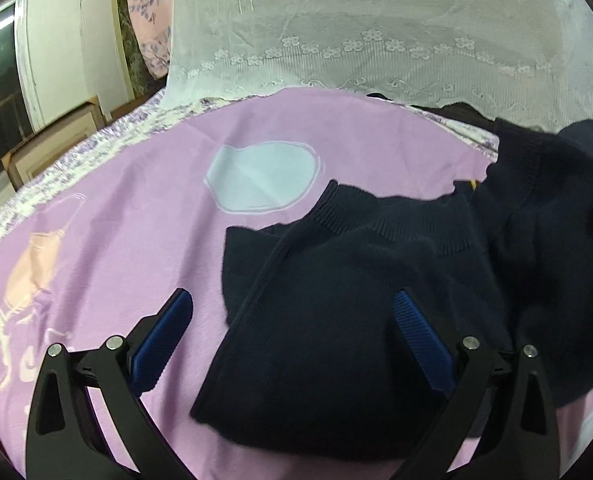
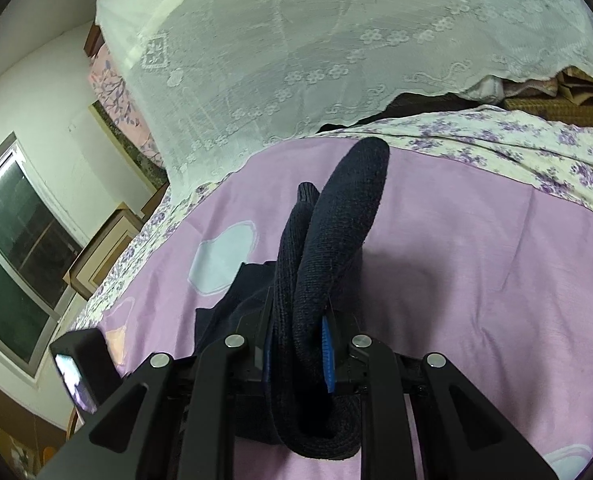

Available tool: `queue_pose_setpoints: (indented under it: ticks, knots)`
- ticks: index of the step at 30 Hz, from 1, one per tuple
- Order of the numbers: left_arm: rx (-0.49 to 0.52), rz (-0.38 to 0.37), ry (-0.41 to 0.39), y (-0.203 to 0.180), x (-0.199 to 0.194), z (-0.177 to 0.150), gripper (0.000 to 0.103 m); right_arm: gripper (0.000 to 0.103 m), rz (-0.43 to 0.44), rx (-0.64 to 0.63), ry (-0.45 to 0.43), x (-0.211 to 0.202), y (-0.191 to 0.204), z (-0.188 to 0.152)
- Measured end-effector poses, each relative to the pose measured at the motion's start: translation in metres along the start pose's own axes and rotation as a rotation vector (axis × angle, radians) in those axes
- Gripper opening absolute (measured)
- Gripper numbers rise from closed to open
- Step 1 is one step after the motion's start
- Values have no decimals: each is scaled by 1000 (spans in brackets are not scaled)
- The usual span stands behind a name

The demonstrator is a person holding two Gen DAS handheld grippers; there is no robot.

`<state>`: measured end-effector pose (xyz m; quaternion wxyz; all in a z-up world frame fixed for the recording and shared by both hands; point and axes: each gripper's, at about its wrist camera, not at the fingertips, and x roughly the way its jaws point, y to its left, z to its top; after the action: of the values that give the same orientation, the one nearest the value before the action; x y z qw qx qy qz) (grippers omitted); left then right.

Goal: Fold small clothes

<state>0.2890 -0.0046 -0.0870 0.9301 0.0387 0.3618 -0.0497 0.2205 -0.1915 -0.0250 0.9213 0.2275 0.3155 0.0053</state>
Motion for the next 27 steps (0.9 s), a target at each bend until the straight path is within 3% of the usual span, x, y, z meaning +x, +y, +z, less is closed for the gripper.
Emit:
queue_pose_setpoints:
  ticks: [7,10,13,19,27]
  knots:
    - [-92,-78,80,6,35,16,98,19,7,-56,23,16,37,-8]
    - [-112,-114,73,8,34,16,99,20,6,-71,45,28,51,-13]
    - [-124,-85,50,14,31,17,98,20,-17,-86,43,37,62,-18]
    - [-219,-109,67,40,34,20,97,20,-16,-84,52,49,80,-21]
    - [-256,-11,62,79,30,22,93,20,33,-113,91,74,117,-27]
